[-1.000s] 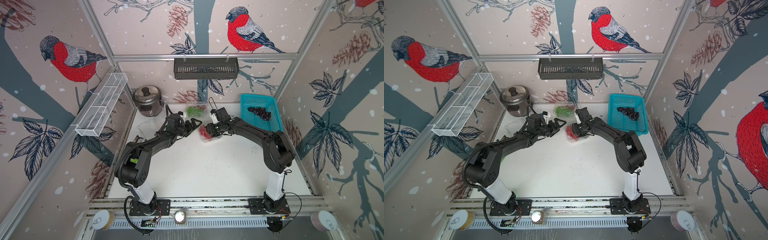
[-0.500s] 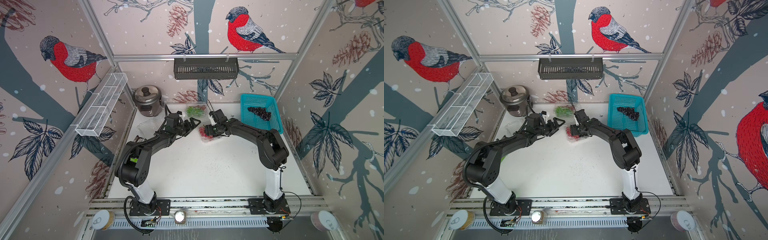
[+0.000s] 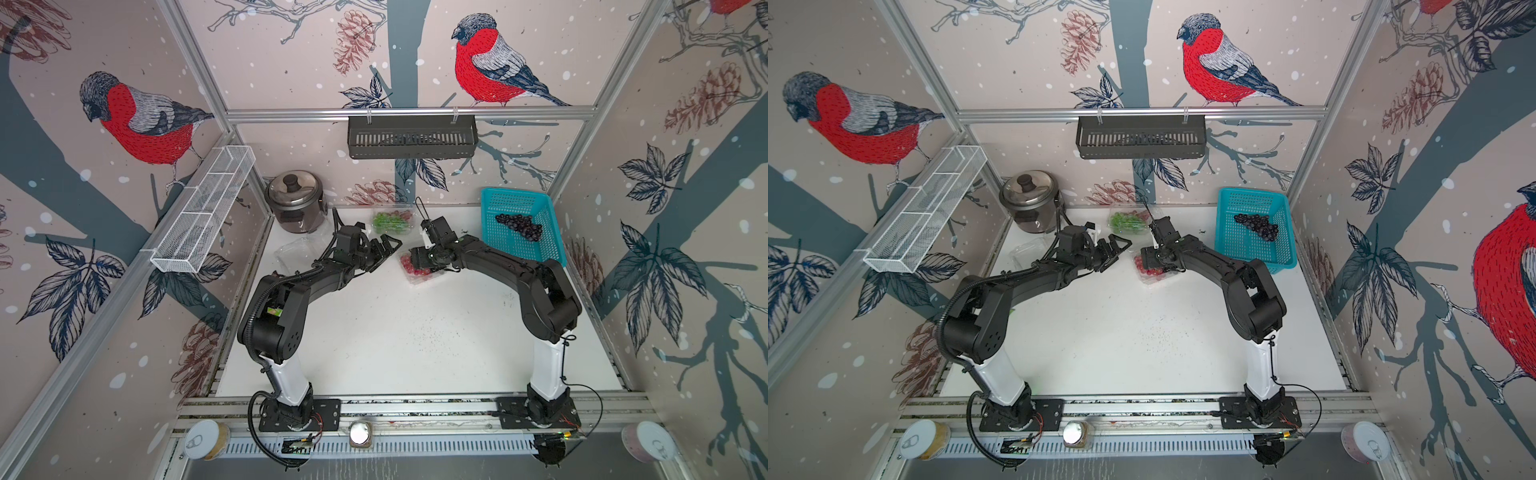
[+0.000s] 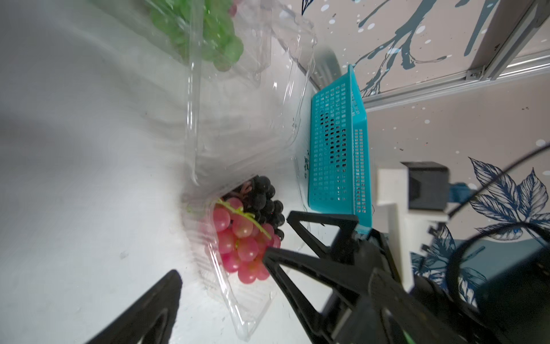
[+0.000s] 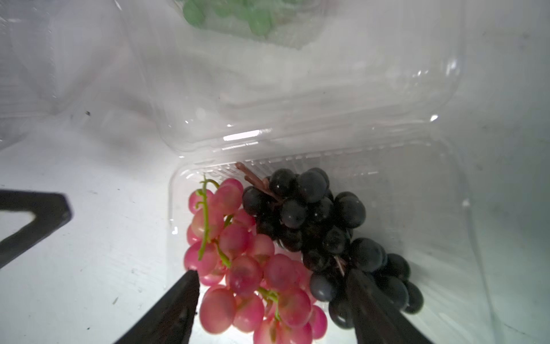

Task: Pack grapes into containers
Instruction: Place the grape into the packing box.

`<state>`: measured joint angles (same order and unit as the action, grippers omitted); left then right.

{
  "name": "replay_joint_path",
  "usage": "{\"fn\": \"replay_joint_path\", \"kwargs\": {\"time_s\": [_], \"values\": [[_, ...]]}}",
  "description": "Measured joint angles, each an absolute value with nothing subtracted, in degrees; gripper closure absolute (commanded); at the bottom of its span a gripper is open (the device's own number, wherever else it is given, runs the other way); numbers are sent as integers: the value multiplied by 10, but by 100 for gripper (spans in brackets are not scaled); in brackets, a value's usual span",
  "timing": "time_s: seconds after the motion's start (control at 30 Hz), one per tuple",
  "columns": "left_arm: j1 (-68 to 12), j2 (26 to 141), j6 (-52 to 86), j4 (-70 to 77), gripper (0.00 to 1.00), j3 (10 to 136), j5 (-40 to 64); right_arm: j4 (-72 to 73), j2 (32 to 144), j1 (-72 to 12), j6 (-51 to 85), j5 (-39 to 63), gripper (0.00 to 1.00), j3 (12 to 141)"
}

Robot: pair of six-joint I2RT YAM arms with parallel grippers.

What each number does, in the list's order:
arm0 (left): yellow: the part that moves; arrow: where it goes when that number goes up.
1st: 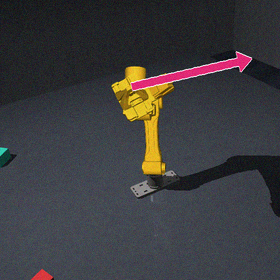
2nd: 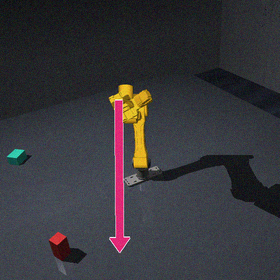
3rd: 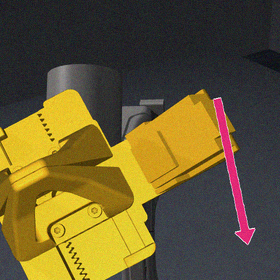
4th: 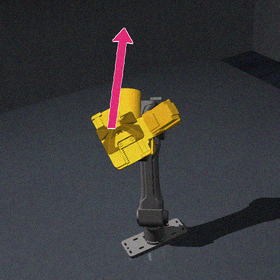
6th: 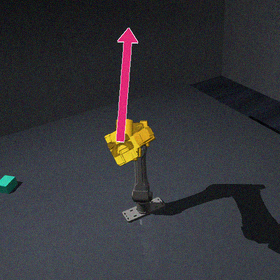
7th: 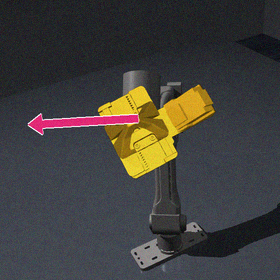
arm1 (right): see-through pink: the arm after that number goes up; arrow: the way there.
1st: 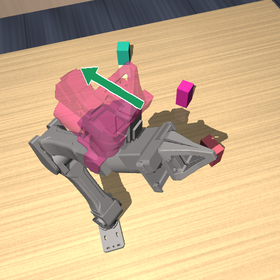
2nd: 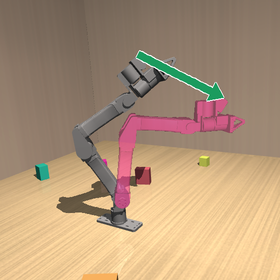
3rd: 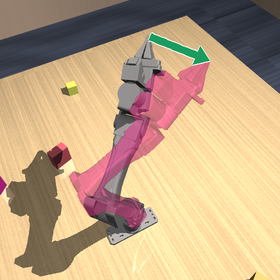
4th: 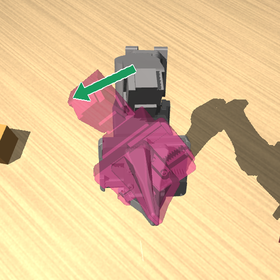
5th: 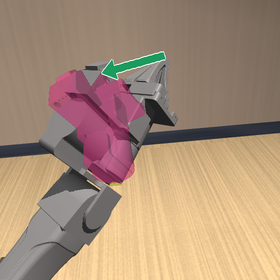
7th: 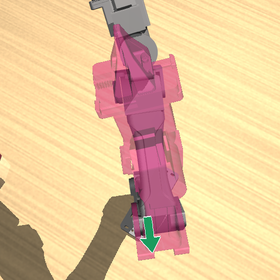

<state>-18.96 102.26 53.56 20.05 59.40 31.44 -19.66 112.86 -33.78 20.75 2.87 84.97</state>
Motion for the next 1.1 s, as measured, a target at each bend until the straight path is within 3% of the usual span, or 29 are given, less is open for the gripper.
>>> {"fn": "replay_joint_path", "kwargs": {"time_s": [0.13, 0.57, 1.1], "values": [[-189, 1046, 528, 200, 3, 628, 312, -194, 1095, -332, 208, 35, 0, 831], [-178, 1139, 447, 107, 3, 772, 253, -73, 962, -253, 286, 121, 0, 609], [-183, 1224, 435, 102, 3, 842, 276, 80, 970, -237, 370, 215, 0, 508]]}}
